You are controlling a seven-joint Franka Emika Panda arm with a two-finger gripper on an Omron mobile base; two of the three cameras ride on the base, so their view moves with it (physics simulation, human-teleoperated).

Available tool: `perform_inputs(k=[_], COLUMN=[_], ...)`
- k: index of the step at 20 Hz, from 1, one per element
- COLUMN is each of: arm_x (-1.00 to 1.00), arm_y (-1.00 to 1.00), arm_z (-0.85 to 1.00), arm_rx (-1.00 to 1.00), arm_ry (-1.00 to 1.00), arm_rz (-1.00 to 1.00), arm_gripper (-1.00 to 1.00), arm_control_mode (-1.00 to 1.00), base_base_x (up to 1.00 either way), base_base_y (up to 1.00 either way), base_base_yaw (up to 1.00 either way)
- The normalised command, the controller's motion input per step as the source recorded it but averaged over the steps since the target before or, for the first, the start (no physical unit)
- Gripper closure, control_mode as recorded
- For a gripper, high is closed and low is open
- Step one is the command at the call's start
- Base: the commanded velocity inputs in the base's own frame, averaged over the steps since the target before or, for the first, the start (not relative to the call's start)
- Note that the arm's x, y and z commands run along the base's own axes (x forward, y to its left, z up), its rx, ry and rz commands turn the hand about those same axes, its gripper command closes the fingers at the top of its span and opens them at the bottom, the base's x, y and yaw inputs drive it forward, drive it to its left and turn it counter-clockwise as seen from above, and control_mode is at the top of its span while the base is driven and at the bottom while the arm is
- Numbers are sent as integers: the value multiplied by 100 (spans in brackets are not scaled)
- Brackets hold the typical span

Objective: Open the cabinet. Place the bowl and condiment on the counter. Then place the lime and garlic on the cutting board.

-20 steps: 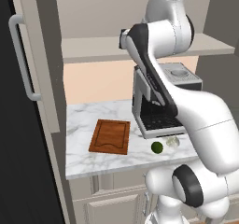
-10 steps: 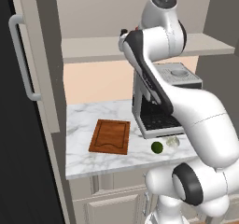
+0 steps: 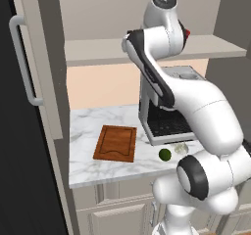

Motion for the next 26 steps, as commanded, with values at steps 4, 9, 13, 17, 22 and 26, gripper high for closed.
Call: perform_inputs(k=[4, 9, 13, 17, 22, 26], arm_x=[25, 23, 20, 19, 16, 6], arm_y=[0, 0, -3, -5, -2, 0], arm_z=[0, -8, -18, -11, -8, -10], arm_rx=[0, 0, 0, 0, 0, 0], arm_ry=[3, 0, 0, 0, 0, -1], arm_rz=[0, 0, 0, 0, 0, 0], arm_gripper=[-100, -100, -100, -100, -100, -100], arm_control_mode=[-100, -100, -100, -100, -100, -100], base_base_x=[0, 0, 0, 0, 0, 0], base_base_y=[0, 0, 0, 0, 0, 0], base_base_yaw=[0, 0, 0, 0, 0, 0])
